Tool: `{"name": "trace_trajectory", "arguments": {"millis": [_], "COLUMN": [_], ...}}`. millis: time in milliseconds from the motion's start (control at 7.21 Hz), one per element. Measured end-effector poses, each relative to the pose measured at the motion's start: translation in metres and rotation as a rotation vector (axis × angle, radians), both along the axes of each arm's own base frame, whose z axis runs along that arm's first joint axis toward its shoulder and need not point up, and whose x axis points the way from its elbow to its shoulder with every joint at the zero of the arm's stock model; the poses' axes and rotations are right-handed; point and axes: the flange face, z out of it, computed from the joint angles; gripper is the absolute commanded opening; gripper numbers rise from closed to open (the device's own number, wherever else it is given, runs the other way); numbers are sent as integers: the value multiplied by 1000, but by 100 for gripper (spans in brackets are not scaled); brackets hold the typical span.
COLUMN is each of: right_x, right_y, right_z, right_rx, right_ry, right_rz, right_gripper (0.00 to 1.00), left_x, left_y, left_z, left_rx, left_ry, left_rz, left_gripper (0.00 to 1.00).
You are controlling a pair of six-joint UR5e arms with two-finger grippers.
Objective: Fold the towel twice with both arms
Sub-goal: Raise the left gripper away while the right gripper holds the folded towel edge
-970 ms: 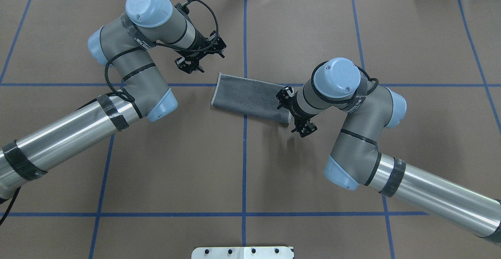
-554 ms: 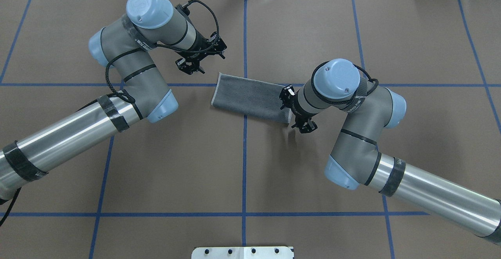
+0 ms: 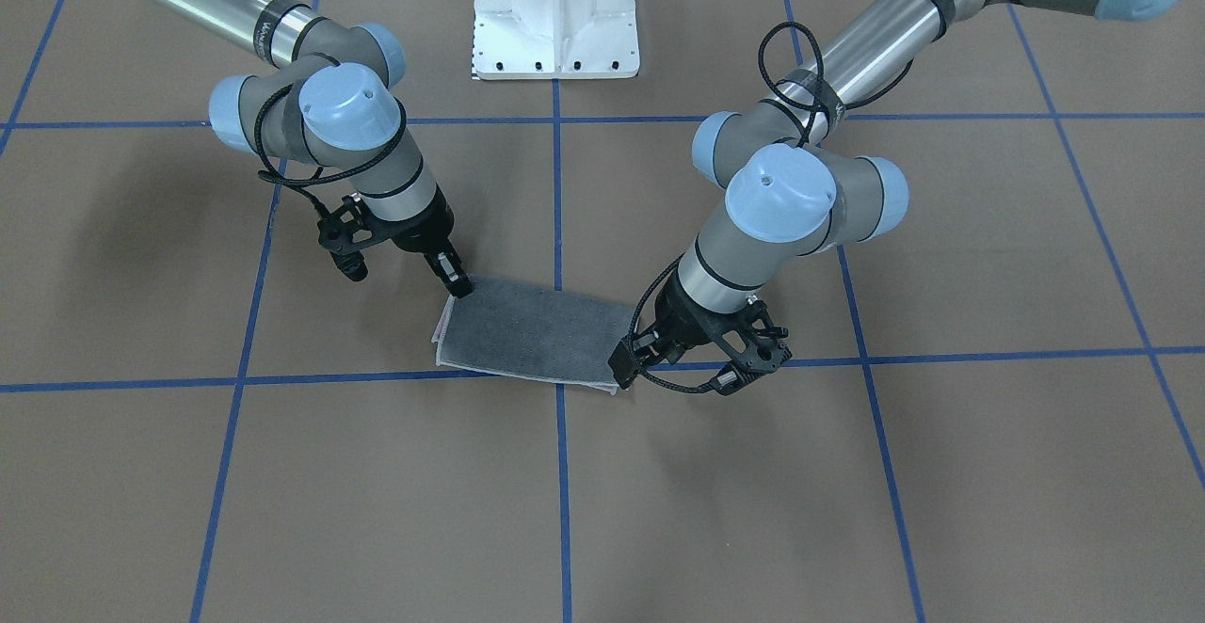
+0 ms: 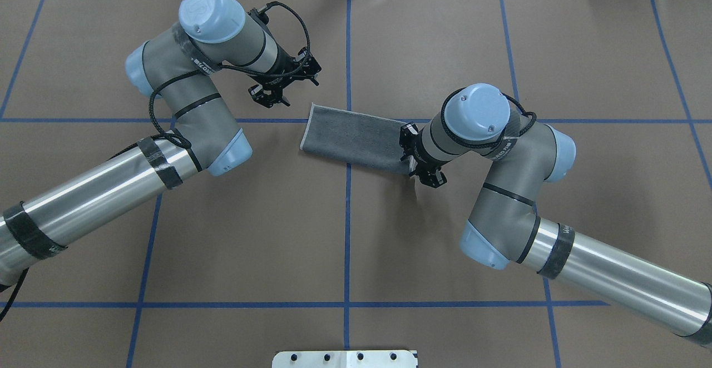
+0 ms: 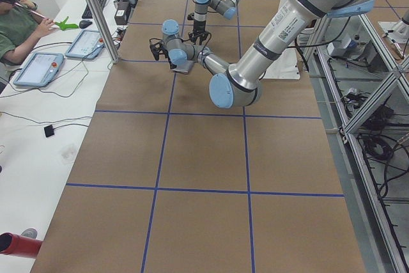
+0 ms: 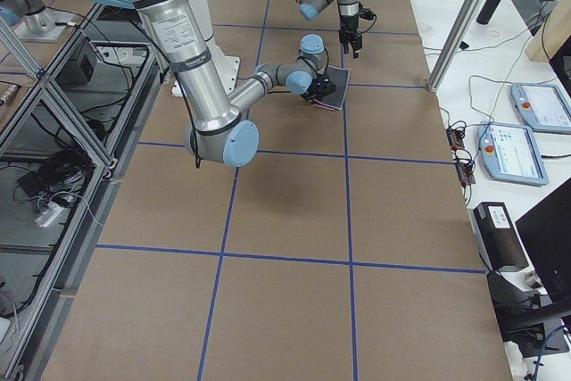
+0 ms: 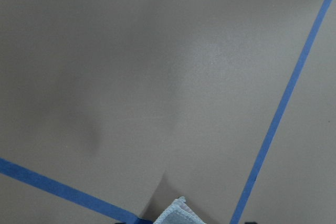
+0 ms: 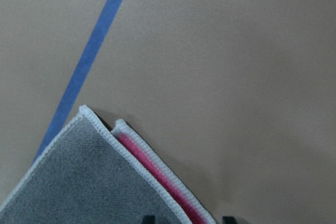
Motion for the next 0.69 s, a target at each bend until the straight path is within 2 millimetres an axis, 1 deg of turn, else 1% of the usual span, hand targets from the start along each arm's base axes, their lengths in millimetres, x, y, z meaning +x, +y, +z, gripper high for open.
{"name": "trace_trajectory", "arguments": {"millis": [139, 693], "right_x": [0, 0], "right_y": [0, 1], "right_z": [0, -9], "right_rx": [0, 5], "right_ry": [0, -16], "right_rz": [0, -3], "right_gripper": [0, 0], "left_x": [0, 1], "left_y": [0, 2], "left_z": [0, 6], "left_rx": [0, -1], "left_ry": [-1, -6], "left_rz": [0, 2], "left_gripper": [80, 80]}}
